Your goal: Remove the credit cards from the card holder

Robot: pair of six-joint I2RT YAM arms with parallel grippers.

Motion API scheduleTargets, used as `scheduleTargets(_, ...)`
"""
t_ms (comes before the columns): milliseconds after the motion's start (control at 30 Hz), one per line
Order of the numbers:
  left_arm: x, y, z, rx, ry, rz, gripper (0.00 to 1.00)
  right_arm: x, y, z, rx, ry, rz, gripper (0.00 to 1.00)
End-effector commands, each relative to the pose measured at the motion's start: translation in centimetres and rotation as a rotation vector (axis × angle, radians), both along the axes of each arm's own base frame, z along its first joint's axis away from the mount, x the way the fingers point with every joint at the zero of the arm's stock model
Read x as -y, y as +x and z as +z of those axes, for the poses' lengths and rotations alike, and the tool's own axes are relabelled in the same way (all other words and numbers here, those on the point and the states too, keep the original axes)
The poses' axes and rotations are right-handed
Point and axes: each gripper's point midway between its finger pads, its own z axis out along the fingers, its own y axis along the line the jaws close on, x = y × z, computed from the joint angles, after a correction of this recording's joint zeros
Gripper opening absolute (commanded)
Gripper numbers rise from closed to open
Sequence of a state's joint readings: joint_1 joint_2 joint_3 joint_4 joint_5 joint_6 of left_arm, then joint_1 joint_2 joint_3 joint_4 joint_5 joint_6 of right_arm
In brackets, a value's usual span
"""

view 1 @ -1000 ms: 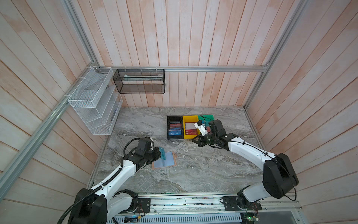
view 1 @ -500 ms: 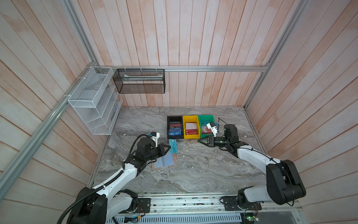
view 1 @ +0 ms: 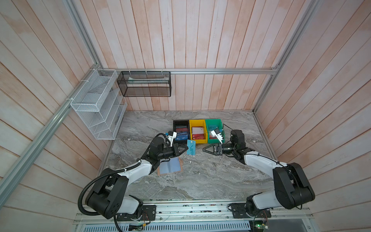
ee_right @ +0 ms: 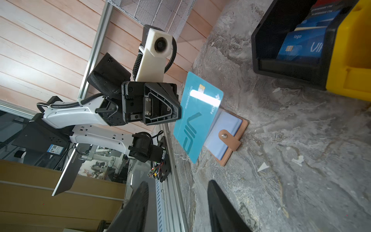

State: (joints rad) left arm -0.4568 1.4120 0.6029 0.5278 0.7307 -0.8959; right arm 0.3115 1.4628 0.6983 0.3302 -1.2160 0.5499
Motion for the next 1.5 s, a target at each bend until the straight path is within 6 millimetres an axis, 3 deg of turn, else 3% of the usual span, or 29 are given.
scheduleTargets(0, 0.9, 0.2, 2.6, 0.067, -0.063, -0.041, 0.00, -0.3, 0.0, -0.5, -0.008, 0.015, 0.038, 0.45)
scheduleTargets(167, 1.9, 0.0, 2.6, 0.051, -0.102, -0.087, 0.00, -0.6, 0.7, -1.1, -0.028, 0.023, 0.049, 0.43)
scheduleTargets(533, 4.2, 0.1, 0.9, 0.000, -0.107, -0.147, 0.00, -1.9, 1.9, -0.4, -0.021, 0.031, 0.070, 0.36)
scheduleTargets(833, 4.1, 0.2, 0.5, -0.009, -0.089, -0.140, 0.00, -1.9, 2.1, -0.2, -0.038, 0.039, 0.067, 0.20)
scheduleTargets(1233, 3.7, -0.2, -0.4, -0.027, -0.076, -0.122, 0.00, -2.0, 2.1, 0.7, -0.023, 0.049, 0.058, 0.18)
scheduleTargets(1467, 3.5, -0.2, -0.7, -0.028, -0.056, -0.112, 0.00, -1.9, 2.0, 0.7, -0.036, 0.052, 0.050, 0.08)
